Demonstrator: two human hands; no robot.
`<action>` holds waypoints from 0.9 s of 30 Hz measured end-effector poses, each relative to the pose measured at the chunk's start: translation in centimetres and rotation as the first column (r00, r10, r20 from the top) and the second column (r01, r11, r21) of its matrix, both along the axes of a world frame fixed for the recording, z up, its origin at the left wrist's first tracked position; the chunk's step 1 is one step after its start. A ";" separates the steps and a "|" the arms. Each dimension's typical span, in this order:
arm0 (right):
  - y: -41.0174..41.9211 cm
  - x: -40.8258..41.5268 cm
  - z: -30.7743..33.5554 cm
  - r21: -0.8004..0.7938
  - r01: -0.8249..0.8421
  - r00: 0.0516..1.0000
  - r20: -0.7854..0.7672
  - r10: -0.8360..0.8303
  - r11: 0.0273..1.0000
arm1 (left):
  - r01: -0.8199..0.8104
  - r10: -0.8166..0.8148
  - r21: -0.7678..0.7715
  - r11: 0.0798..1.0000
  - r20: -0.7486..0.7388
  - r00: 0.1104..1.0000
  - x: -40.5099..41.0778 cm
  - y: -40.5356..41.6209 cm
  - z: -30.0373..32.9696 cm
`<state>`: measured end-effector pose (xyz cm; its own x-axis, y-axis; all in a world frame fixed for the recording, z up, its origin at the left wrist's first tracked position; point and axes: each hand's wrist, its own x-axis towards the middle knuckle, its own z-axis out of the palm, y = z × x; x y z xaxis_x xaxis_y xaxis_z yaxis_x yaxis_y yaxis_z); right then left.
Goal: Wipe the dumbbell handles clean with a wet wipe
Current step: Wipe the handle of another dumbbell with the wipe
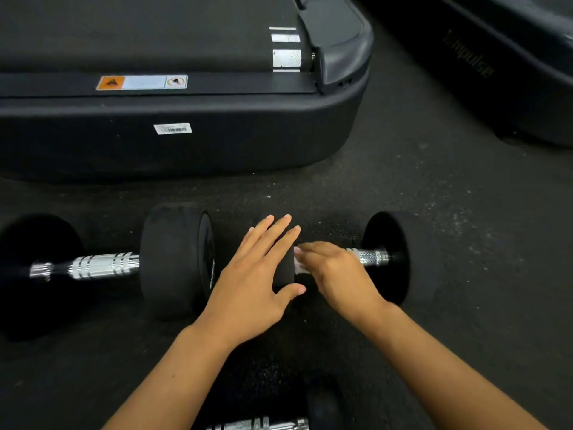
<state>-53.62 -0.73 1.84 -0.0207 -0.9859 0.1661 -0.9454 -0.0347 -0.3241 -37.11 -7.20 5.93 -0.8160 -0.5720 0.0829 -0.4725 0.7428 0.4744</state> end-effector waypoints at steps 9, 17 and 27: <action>1.1 0.3 -2.0 -0.174 0.077 0.997 -0.015 -0.081 0.982 | 0.001 -0.001 -0.005 1.000 -0.025 1.000 -0.2 -0.2 -0.4; 2.2 -0.7 -3.0 -0.254 -0.034 0.993 -0.120 0.004 0.967 | 0.008 -0.009 -0.018 1.000 -0.047 0.999 0.2 0.0 -1.0; 1.4 -0.2 -2.5 -0.305 0.077 0.994 -0.052 -0.097 0.949 | 0.003 -0.005 -0.022 1.000 -0.079 0.997 0.0 -0.1 -1.0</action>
<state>-53.78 0.69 -0.67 -0.0831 -0.8842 0.4597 -0.9679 -0.0383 -0.2486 -37.08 -7.31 4.89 -0.8089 -0.5658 0.1602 -0.4307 0.7556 0.4935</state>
